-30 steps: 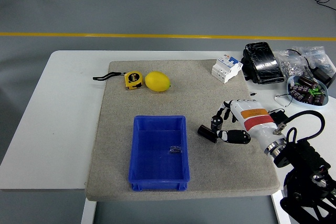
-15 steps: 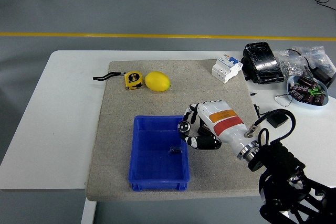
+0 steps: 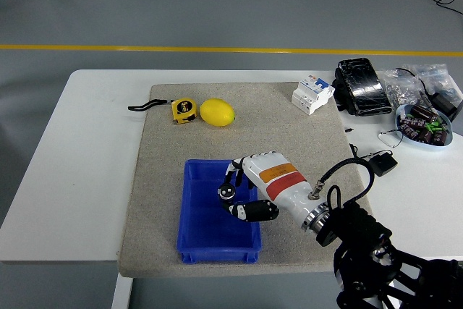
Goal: Pick up the battery,place it into the box
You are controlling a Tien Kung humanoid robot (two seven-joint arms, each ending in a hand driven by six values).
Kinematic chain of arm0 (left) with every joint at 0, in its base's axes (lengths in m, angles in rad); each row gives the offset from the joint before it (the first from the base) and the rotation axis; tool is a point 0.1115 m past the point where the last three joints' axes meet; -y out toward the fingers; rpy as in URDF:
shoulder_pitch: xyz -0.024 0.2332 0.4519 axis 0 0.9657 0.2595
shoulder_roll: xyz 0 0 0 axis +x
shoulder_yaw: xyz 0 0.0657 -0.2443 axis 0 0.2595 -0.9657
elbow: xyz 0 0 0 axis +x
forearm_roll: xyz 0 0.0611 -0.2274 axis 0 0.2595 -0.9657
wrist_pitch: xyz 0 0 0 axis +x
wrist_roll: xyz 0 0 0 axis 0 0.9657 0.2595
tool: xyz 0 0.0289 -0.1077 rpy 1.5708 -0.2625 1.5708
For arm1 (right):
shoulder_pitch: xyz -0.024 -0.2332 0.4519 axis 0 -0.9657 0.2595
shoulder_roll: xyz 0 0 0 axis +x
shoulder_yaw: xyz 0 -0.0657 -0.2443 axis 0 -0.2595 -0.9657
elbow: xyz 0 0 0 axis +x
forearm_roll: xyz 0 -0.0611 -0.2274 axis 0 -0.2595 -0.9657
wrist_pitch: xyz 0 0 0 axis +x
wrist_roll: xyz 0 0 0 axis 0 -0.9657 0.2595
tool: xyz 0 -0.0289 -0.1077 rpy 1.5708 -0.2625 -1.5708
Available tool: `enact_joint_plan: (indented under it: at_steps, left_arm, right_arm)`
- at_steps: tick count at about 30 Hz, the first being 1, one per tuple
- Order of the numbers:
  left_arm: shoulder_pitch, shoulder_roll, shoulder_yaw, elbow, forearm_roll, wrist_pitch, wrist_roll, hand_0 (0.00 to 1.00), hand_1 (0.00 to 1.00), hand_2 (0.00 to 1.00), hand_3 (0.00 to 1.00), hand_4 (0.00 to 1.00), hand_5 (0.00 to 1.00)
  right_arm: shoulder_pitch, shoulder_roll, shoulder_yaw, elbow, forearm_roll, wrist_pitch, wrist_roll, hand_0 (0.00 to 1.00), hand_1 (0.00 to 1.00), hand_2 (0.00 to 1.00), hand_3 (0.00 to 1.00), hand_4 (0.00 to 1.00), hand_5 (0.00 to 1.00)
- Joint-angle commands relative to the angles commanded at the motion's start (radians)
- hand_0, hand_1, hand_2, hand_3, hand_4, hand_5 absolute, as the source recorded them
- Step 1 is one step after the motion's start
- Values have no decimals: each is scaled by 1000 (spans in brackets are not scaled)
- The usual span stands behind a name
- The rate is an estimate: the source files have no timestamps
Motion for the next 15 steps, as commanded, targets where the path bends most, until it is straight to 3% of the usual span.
enact_joint_plan:
  at_steps: [2,3,8,9,15]
  left_arm:
    - [-1,0,2,0,-1,0,0,725,692,734,677,702,673]
    - [-2,0,4,0,-4,1,0,724,691,733,677,703,675]
    - [-4,-1,8,0,-11,6,-2,724,691,733,677,703,675]
    - [-4,-1,9,0,-11,6,-2,724,691,733,675,701,674]
    - [-6,-3,18,1,-25,13,-5,724,692,734,678,701,674]
  right_arm:
    - [5,1,-4,3,1,18,8,191,363,462,497,837,330]
    - [8,1,-5,4,-1,26,11,205,428,572,551,998,472]
    - [22,2,-4,9,0,43,20,205,428,572,551,998,472]
    - [24,2,-1,10,4,45,23,222,461,642,606,998,514]
    - [30,-4,13,20,21,41,38,227,466,656,622,998,532]
